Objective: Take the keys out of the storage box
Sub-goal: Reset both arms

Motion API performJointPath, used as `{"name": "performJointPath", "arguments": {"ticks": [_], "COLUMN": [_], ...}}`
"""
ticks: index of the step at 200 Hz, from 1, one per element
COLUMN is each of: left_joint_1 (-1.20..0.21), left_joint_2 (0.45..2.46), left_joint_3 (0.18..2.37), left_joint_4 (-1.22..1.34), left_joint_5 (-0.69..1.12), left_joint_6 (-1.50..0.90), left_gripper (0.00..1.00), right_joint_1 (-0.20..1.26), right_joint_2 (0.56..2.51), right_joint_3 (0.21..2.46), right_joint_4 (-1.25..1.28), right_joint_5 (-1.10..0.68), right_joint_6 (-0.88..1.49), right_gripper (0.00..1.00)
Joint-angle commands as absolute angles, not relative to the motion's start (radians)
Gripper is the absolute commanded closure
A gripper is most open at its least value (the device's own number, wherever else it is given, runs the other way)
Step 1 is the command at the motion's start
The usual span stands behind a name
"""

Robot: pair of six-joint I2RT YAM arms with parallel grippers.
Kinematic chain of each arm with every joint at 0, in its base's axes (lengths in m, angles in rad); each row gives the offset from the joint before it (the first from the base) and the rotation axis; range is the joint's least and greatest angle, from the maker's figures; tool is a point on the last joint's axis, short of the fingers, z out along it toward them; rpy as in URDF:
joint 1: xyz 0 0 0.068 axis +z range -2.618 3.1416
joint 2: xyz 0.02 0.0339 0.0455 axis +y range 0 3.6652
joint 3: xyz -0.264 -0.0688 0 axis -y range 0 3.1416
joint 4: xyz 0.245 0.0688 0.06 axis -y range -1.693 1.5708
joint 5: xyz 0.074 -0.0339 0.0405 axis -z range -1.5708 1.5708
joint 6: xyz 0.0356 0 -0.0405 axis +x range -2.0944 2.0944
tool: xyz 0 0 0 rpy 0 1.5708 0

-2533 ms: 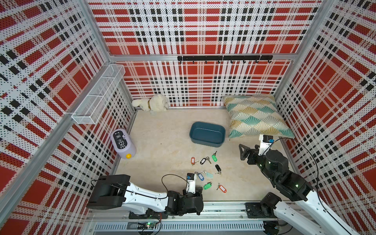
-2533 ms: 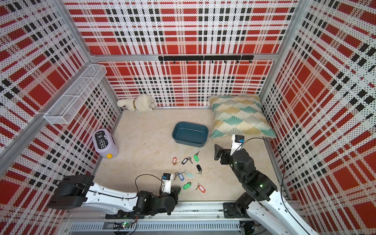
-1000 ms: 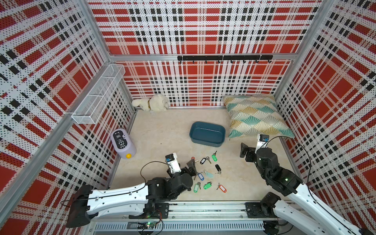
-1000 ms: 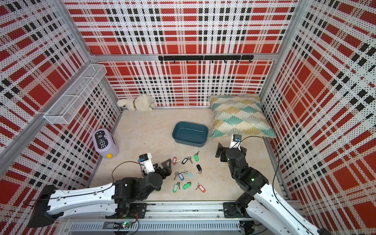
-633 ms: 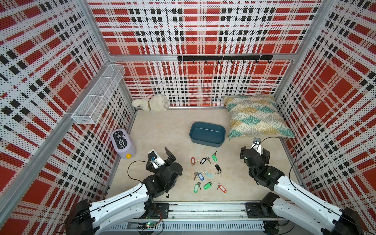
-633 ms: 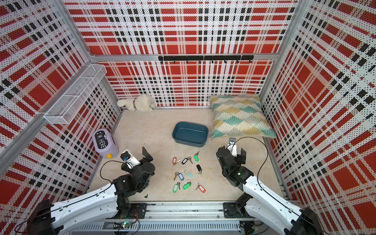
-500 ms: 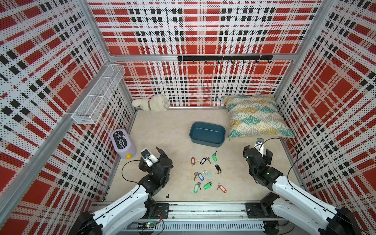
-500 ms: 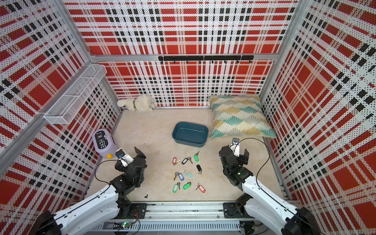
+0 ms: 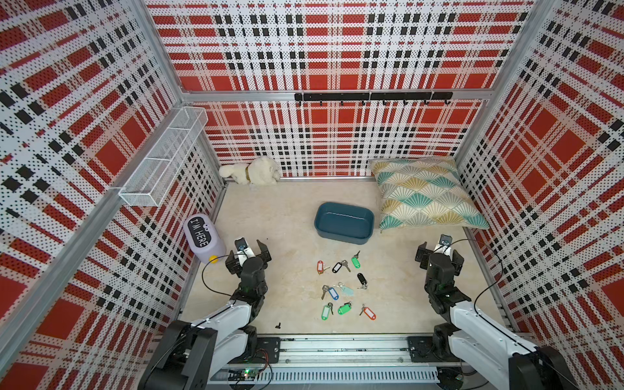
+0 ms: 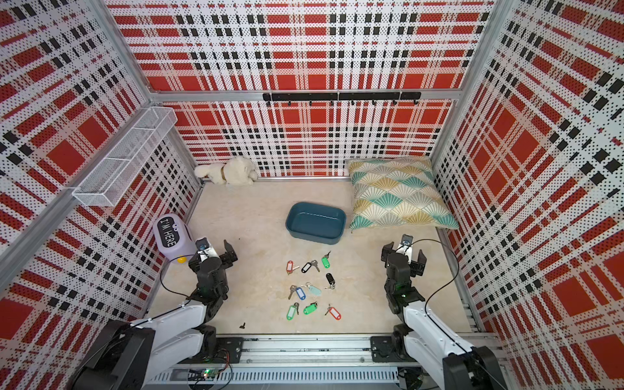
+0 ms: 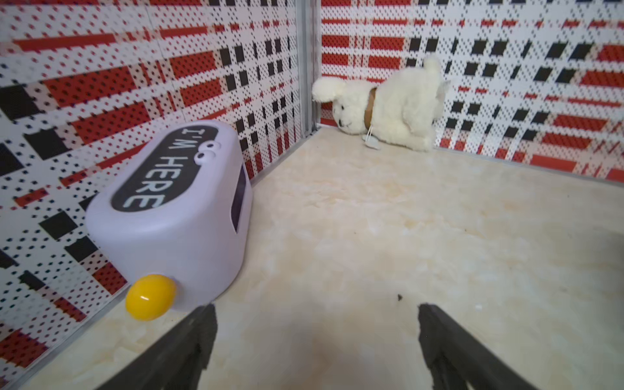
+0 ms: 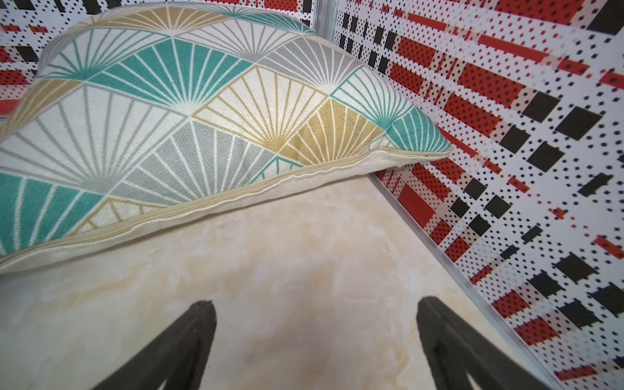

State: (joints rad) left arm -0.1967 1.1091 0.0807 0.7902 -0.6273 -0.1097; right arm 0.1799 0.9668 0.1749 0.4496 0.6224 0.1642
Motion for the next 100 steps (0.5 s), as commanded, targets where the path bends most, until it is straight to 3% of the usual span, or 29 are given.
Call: {"name": "performJointPath", "arguments": {"ticks": [1, 40, 82, 100], "left_joint_1": [-0.145, -0.008, 0.049, 0.060], "left_joint_2": [1.129, 1.236, 1.355, 1.528], "left_joint_3": [0.098, 0.122, 0.158, 0.131], "left_joint_4": [1.007, 1.126, 1.240, 1.476], "left_joint_5": [-0.450, -0.276, -0.144, -0.093], "left_joint_6": [-0.042, -0.081, -0.087, -0.087], "left_gripper": [0.01, 0.01, 0.01, 0.01], "right_joint_1": [0.129, 0.104, 0.100, 0.093], "right_joint_2": [1.079, 1.353, 1.428, 1.452], "right_joint_3": [0.203, 0.370, 0.388, 0.383], "right_joint_4": [0.641, 0.692, 0.810, 0.853], "right_joint_5": [0.457, 0.213, 0.243, 0.226], "right_joint_6": [0.136, -0.006, -0.002, 0.022], "right_gripper": [0.00, 0.00, 0.00, 0.00]}}
